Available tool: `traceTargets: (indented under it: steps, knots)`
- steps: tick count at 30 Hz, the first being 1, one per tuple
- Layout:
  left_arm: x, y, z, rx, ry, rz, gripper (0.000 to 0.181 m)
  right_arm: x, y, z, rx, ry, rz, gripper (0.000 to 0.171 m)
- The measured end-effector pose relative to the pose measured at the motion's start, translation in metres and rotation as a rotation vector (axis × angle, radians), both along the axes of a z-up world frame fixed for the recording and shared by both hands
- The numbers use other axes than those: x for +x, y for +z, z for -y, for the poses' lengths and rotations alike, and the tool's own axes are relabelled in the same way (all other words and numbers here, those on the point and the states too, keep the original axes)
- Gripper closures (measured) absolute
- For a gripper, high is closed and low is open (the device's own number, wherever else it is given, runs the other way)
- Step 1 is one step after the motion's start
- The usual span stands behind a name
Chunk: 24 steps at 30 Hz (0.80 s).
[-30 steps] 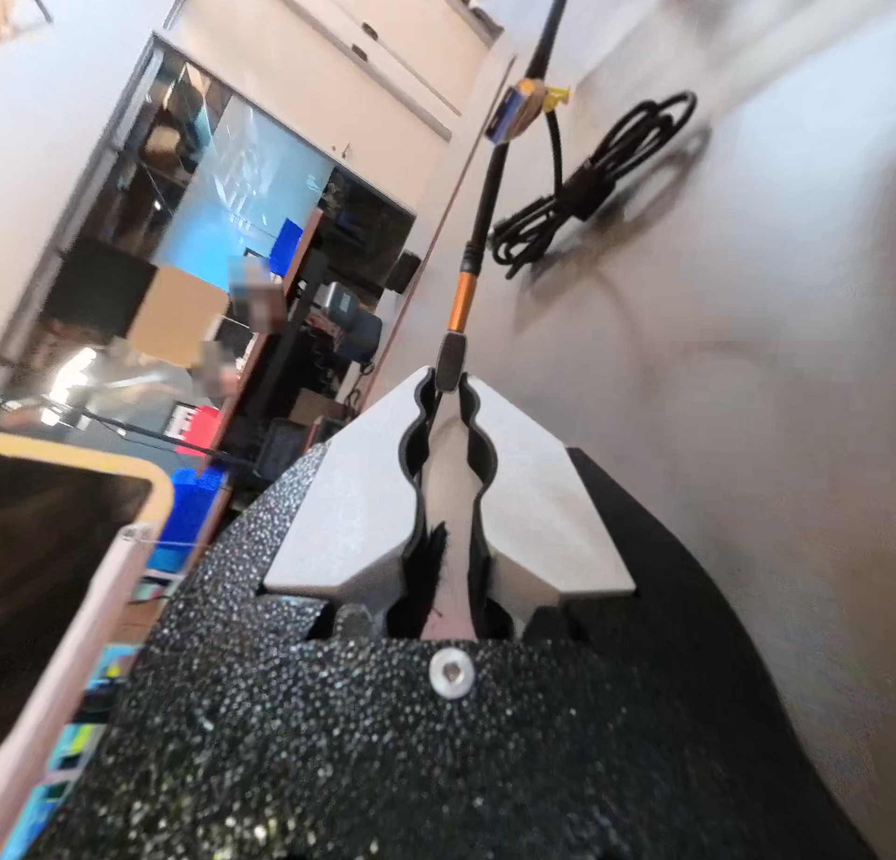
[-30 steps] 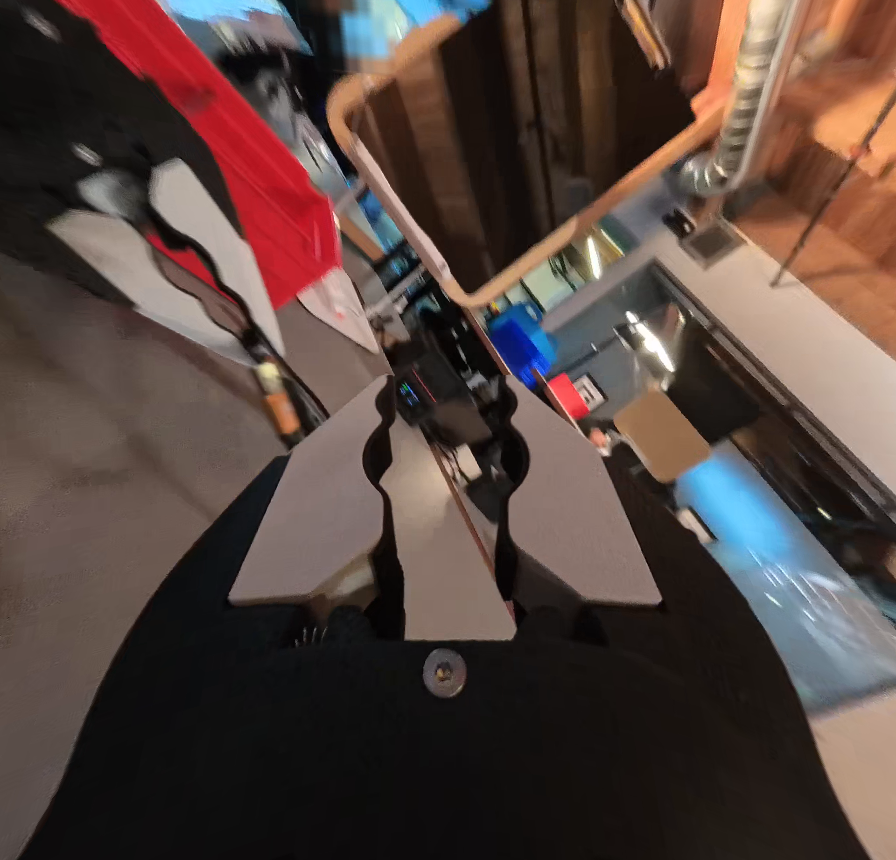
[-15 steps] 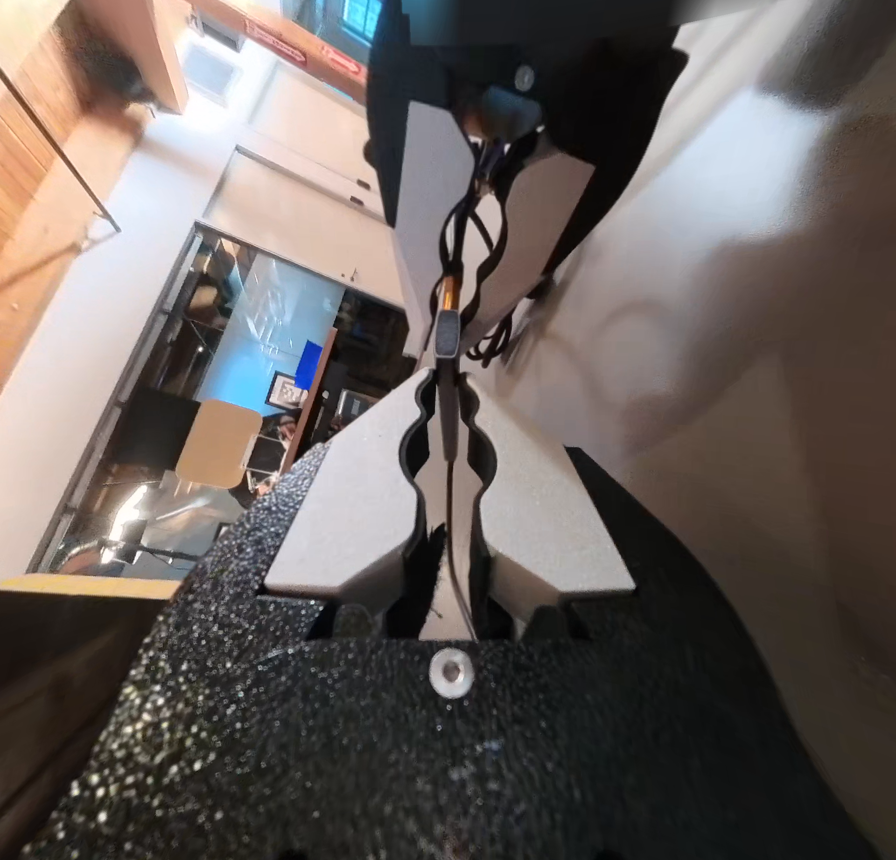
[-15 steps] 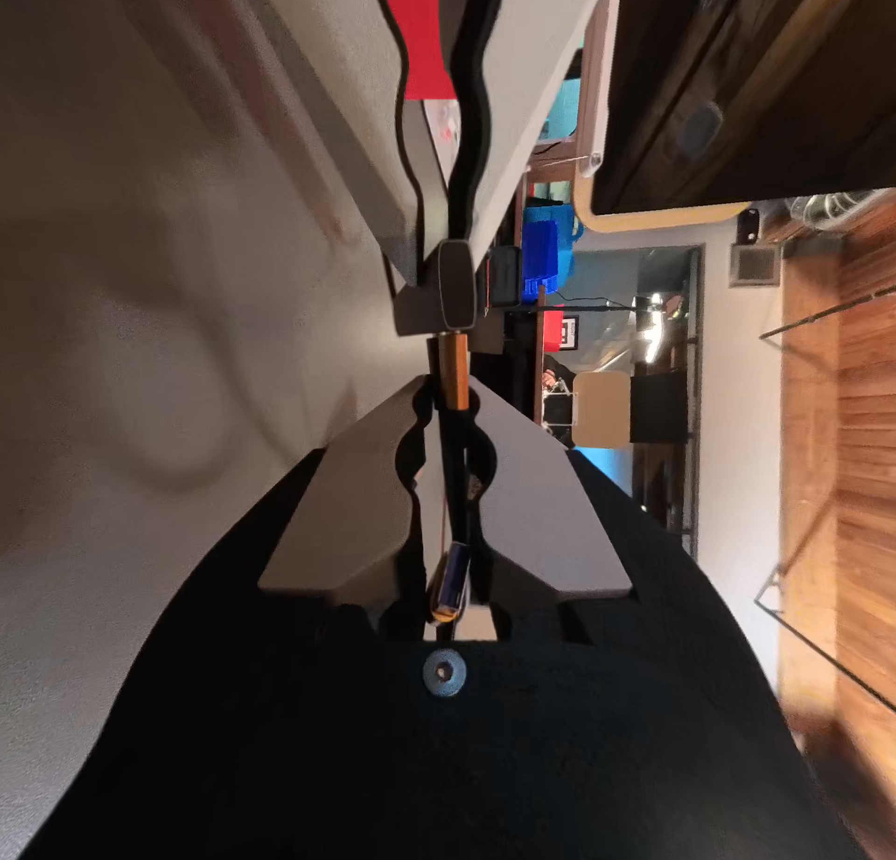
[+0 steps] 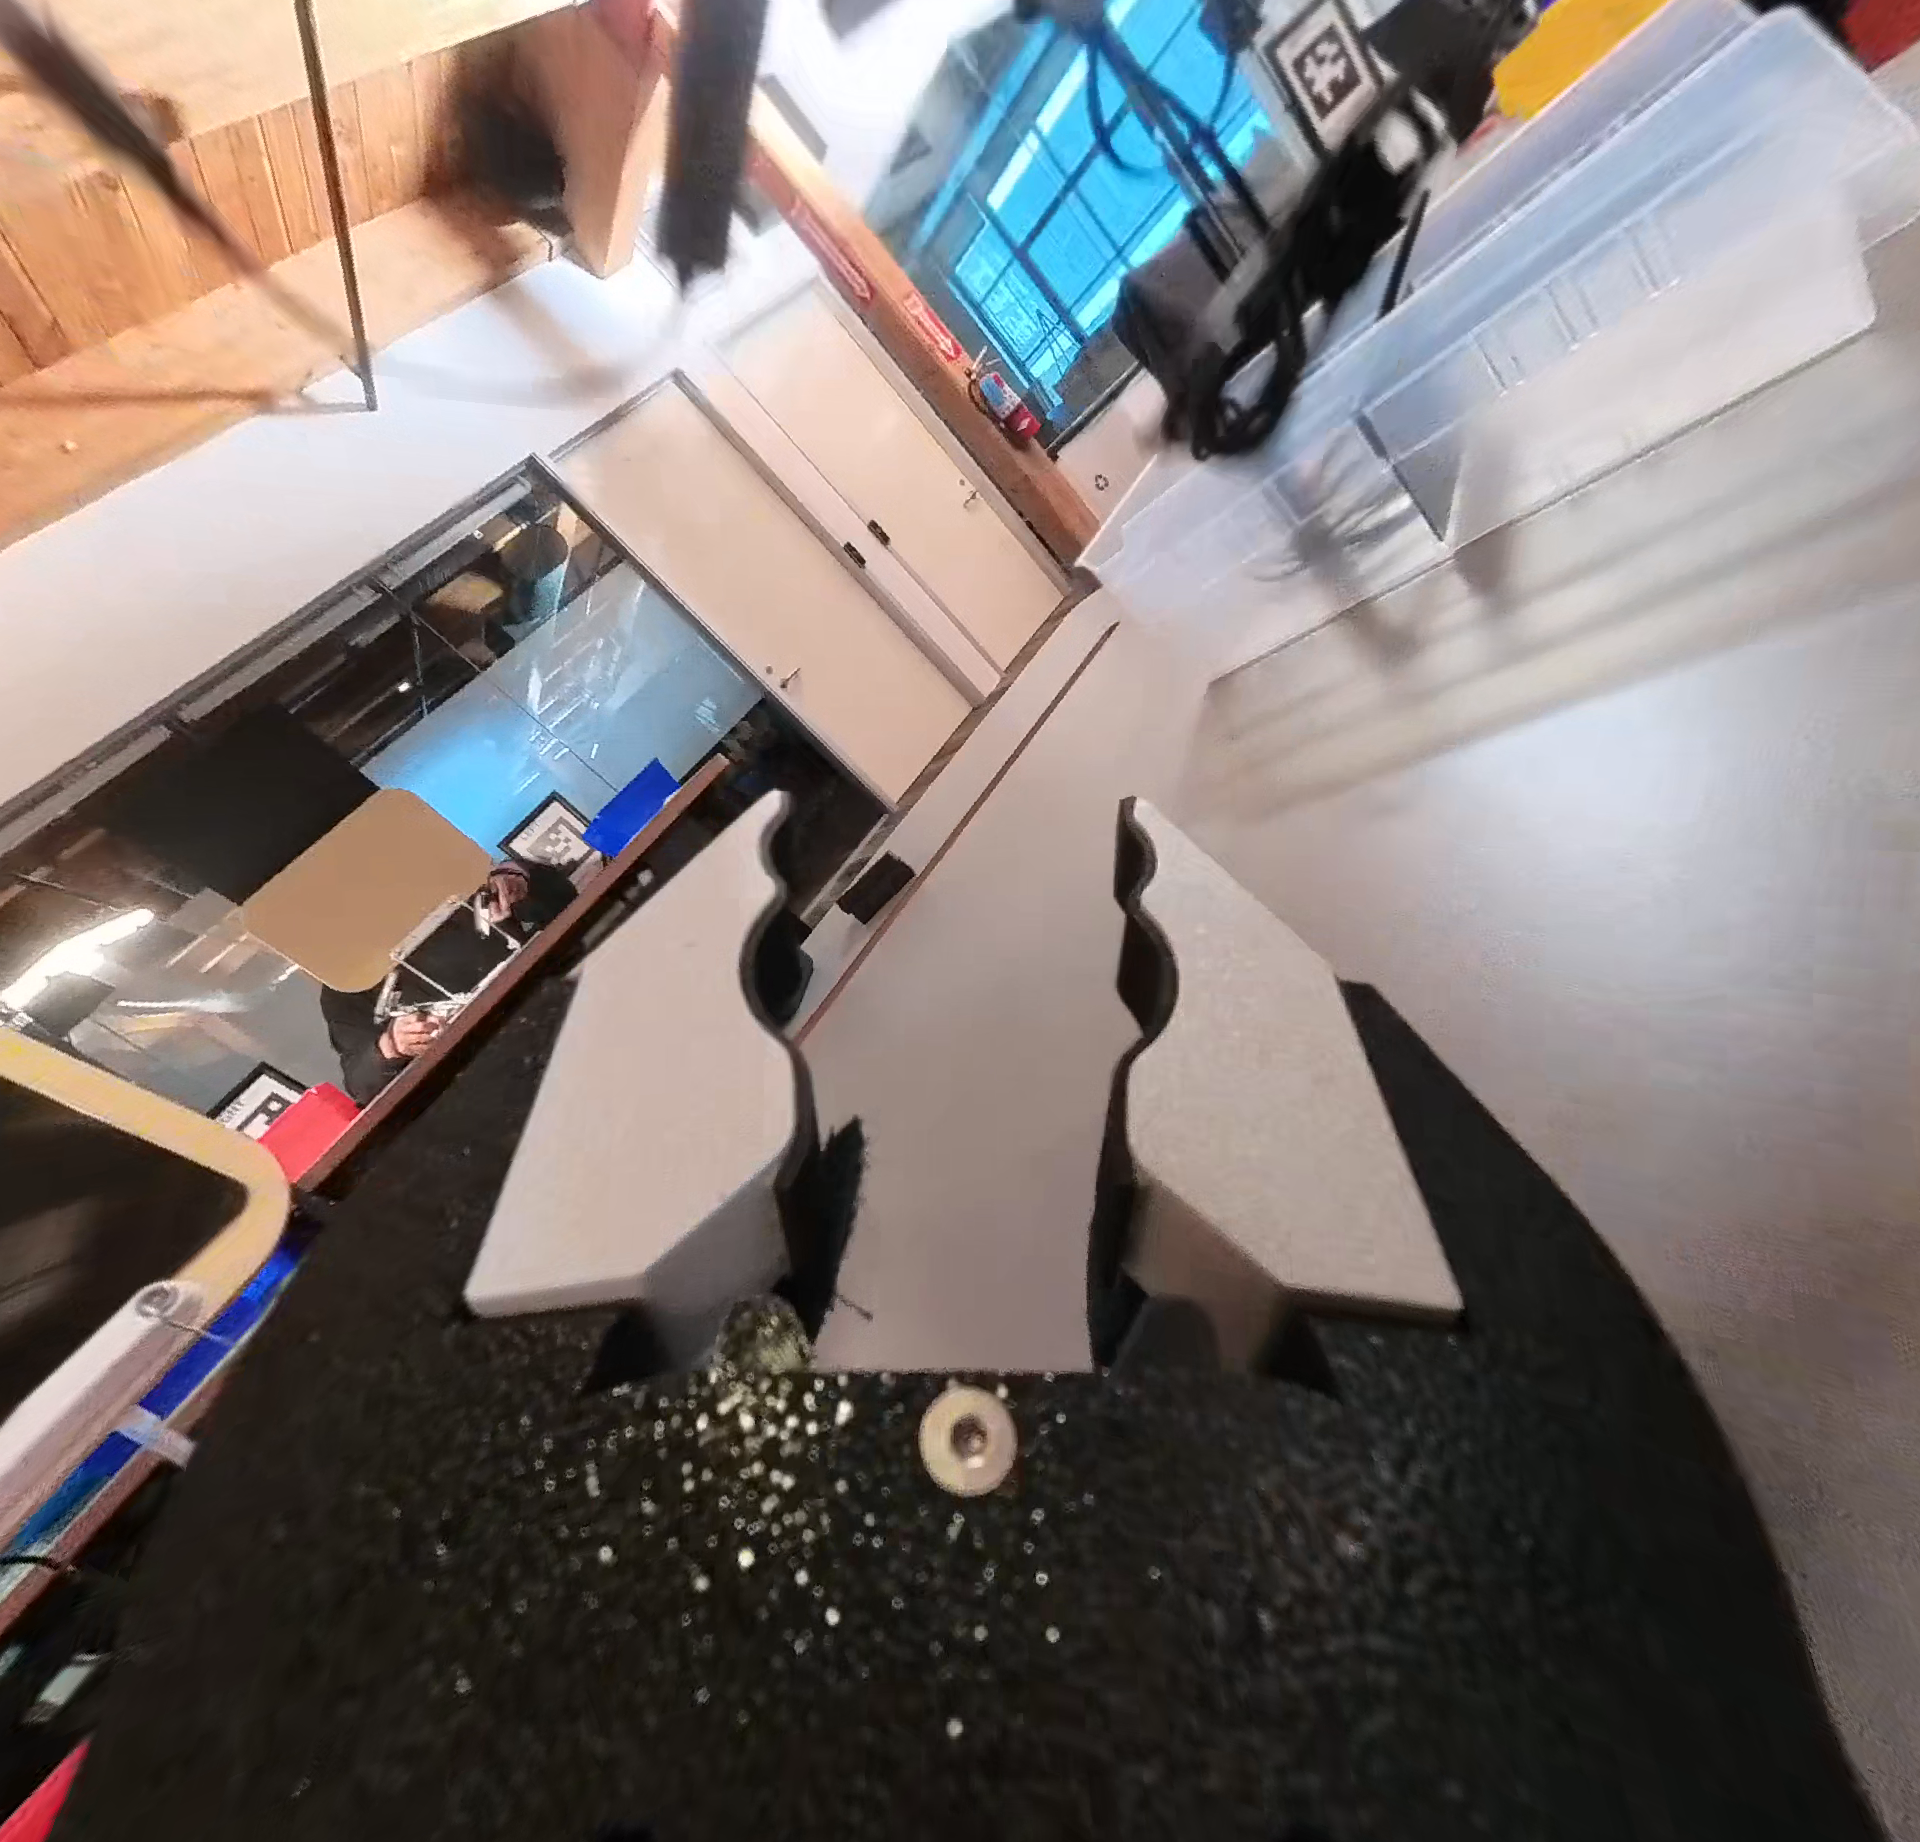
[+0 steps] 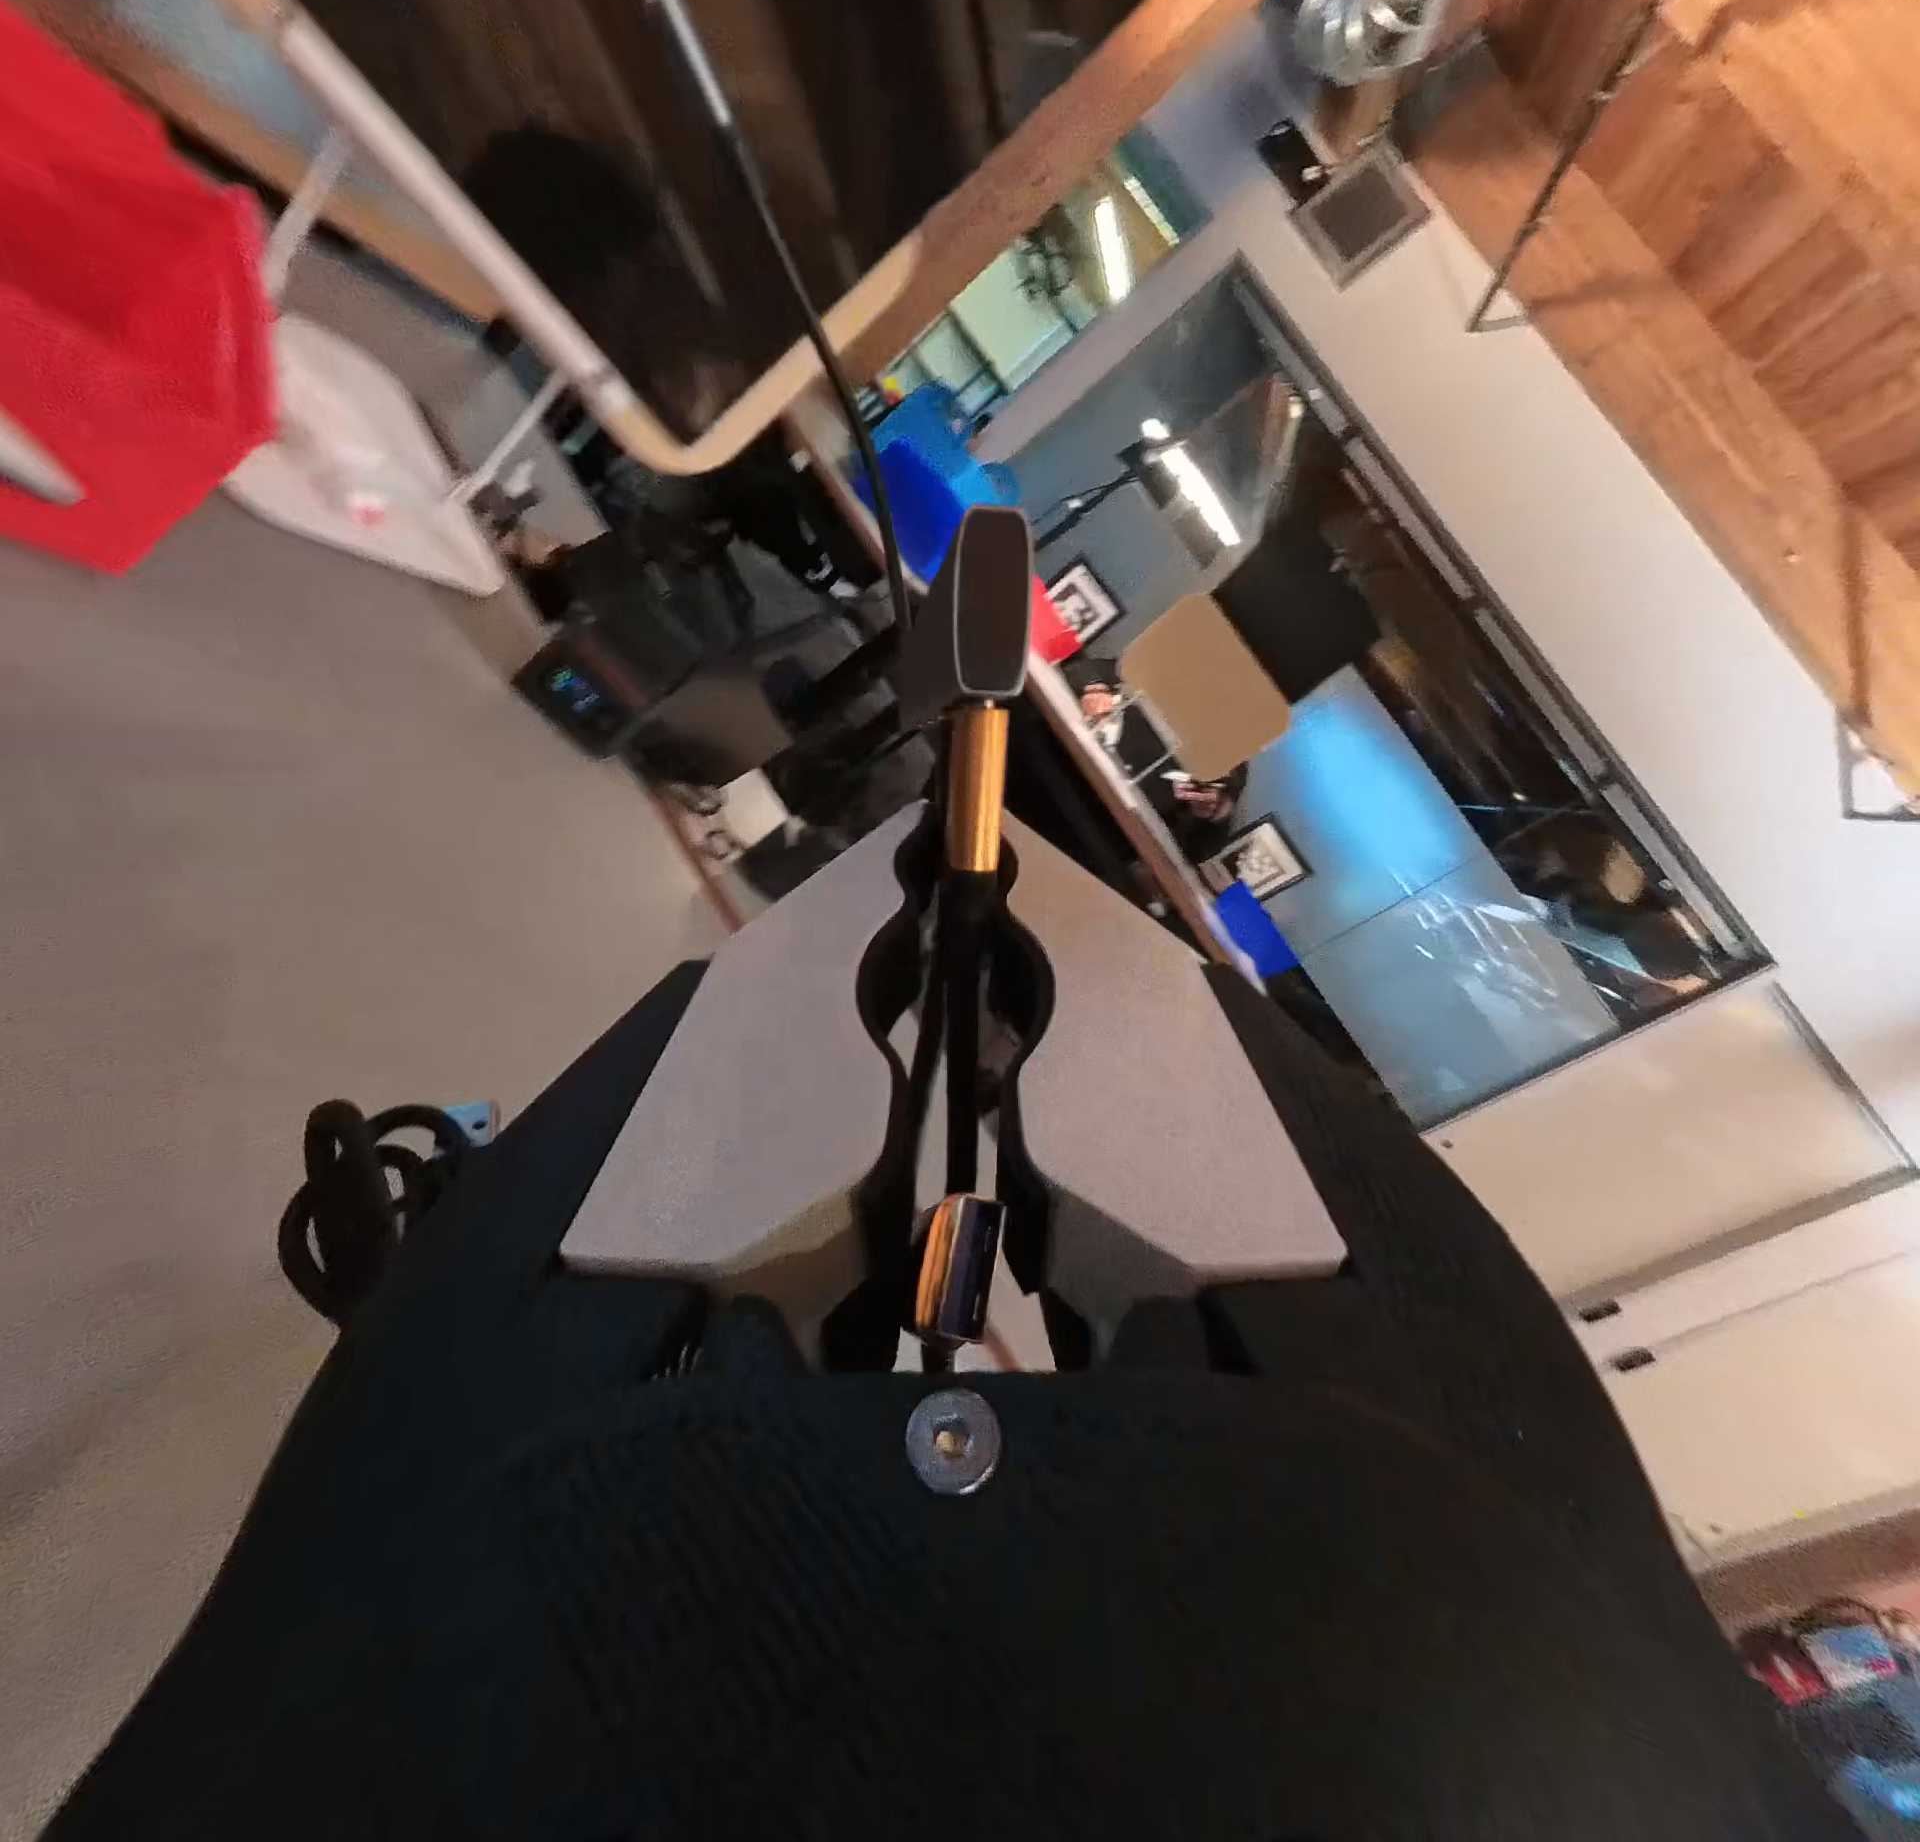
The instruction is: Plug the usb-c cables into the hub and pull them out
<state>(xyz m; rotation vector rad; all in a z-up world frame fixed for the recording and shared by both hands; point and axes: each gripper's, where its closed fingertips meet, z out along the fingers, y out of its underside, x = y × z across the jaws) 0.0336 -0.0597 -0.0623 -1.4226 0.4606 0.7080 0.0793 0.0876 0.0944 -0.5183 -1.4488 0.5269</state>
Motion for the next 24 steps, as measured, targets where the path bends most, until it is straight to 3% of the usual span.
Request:
traceTargets:
  steps: [4, 9, 12, 18, 24]
  knots:
    - [-0.002, -0.006, -0.002, -0.032, -0.009, 0.030, 0.124, 0.022, 0.072, -0.055, -0.040, -0.038, -0.049, 0.166]
    - [0.003, -0.014, -0.006, -0.077, -0.039, 0.040, 0.129, 0.020, 0.090, -0.118, -0.031, -0.004, -0.056, 0.166]
    - [0.006, -0.017, -0.007, -0.092, -0.049, 0.037, 0.130, 0.016, 0.069, -0.154, -0.114, 0.040, -0.141, 0.167]
    - [0.006, -0.021, -0.008, -0.113, -0.051, 0.045, 0.133, 0.019, -0.007, -0.231, -0.369, -0.108, -0.233, 0.166]
    - [0.007, -0.028, -0.010, -0.142, -0.055, 0.037, 0.136, 0.042, -0.061, -0.247, -0.517, -0.075, -0.091, 0.167]
